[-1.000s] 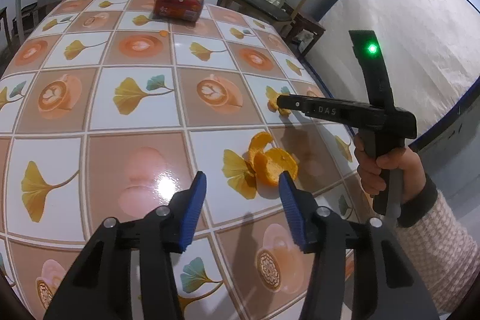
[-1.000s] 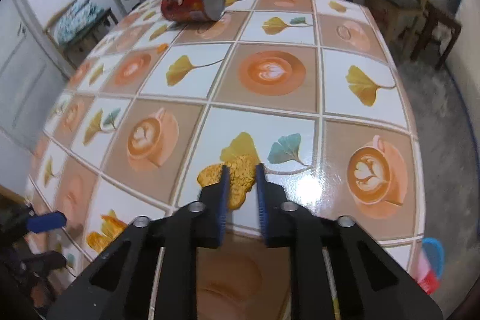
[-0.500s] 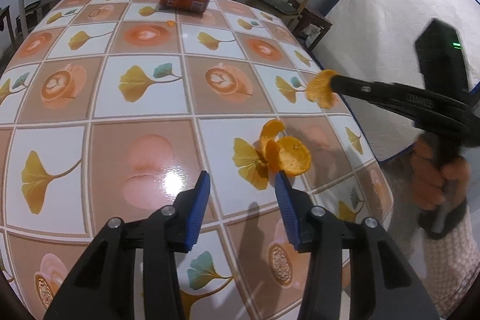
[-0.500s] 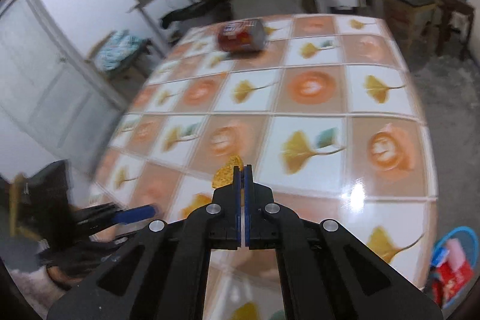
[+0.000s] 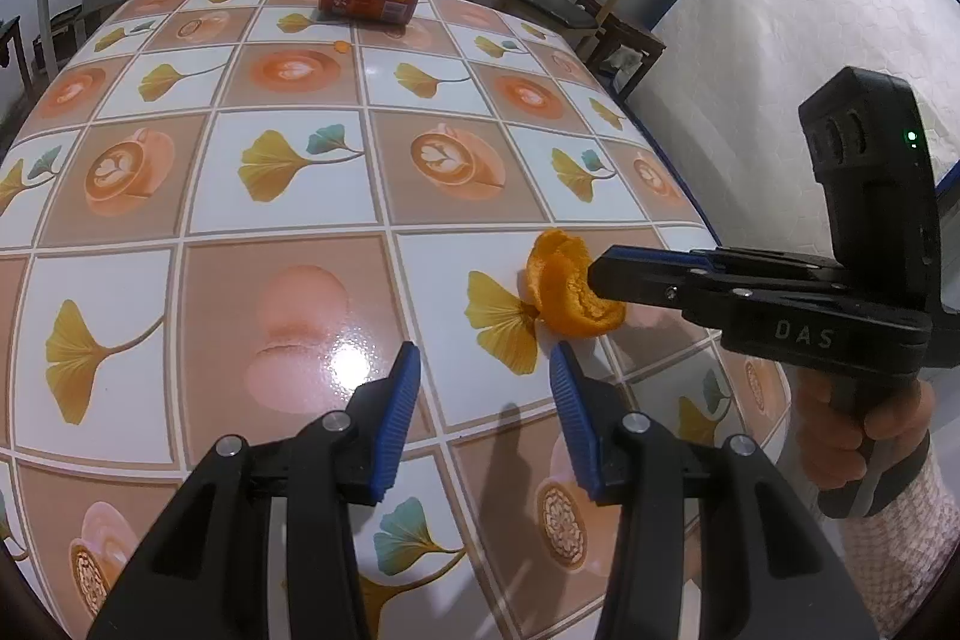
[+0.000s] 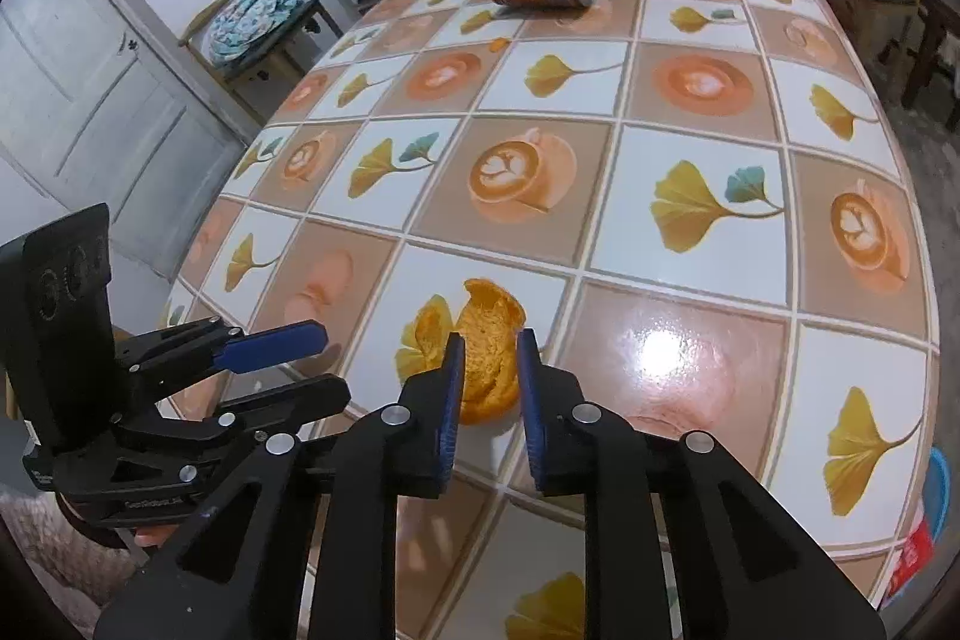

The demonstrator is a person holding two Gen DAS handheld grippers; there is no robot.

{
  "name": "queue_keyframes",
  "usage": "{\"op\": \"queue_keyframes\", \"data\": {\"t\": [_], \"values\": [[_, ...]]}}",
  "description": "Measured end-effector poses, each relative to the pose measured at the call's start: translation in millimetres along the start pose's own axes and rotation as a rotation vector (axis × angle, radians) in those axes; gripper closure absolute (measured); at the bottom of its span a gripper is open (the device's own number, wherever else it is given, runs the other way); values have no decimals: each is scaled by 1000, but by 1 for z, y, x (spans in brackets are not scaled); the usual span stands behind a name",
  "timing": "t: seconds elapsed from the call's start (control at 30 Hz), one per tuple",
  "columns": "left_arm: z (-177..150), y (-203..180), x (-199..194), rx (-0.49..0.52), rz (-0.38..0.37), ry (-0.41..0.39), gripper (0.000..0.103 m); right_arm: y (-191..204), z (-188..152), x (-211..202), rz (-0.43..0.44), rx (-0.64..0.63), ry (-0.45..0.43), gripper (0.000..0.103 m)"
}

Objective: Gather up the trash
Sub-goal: 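Lift the orange peel with the right gripper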

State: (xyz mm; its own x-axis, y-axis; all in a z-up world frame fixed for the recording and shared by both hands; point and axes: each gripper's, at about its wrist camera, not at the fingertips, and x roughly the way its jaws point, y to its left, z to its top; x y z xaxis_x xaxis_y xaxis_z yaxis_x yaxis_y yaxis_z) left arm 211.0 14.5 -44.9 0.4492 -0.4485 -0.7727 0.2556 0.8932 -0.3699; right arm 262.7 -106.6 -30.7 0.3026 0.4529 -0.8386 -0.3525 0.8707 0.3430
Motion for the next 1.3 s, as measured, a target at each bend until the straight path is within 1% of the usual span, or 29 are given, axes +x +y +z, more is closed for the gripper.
{"op": "queue_keyframes", "data": {"t": [0.17, 0.33, 0.5, 0.53, 0.57, 0.6, 0.8, 0.83, 0.9, 1.0, 1.13, 1.23, 1.3], "values": [[-1, 0, 1, 1, 3, 3, 59, -5, -2, 5, -16, 26, 11, 82], [-1, 1, 0, 5, 8, 3, 59, -10, -1, 6, -38, 46, 21, 83], [1, 7, 0, -1, 16, -2, 59, -8, 0, -3, -63, 37, -12, 82], [2, 8, 0, -3, 17, -2, 59, -8, 0, -4, -64, 34, -16, 79], [2, 9, 0, -5, 17, -2, 59, -8, 0, -4, -64, 32, -18, 75], [3, 9, 0, -7, 17, -2, 59, -8, 0, -4, -61, 31, -18, 74], [4, 10, 2, -4, 20, 2, 59, -4, -3, 9, -32, 31, 17, 73], [4, 11, 2, -3, 21, 2, 59, -3, -3, 10, -26, 30, 20, 75], [5, 11, 2, -1, 24, -1, 59, -1, -5, 13, -20, 27, 25, 83], [8, 12, 2, 12, 33, -10, 59, 2, -8, 17, -36, 16, 29, 96], [20, 17, 2, 20, 50, -22, 58, 2, -10, 14, -54, 15, 9, 99], [41, 27, 1, 15, 80, -47, 50, -3, -10, 10, -75, 33, -16, 99], [64, 32, -2, 22, 105, -87, 40, -11, -10, 6, -72, 64, -33, 99]]}}
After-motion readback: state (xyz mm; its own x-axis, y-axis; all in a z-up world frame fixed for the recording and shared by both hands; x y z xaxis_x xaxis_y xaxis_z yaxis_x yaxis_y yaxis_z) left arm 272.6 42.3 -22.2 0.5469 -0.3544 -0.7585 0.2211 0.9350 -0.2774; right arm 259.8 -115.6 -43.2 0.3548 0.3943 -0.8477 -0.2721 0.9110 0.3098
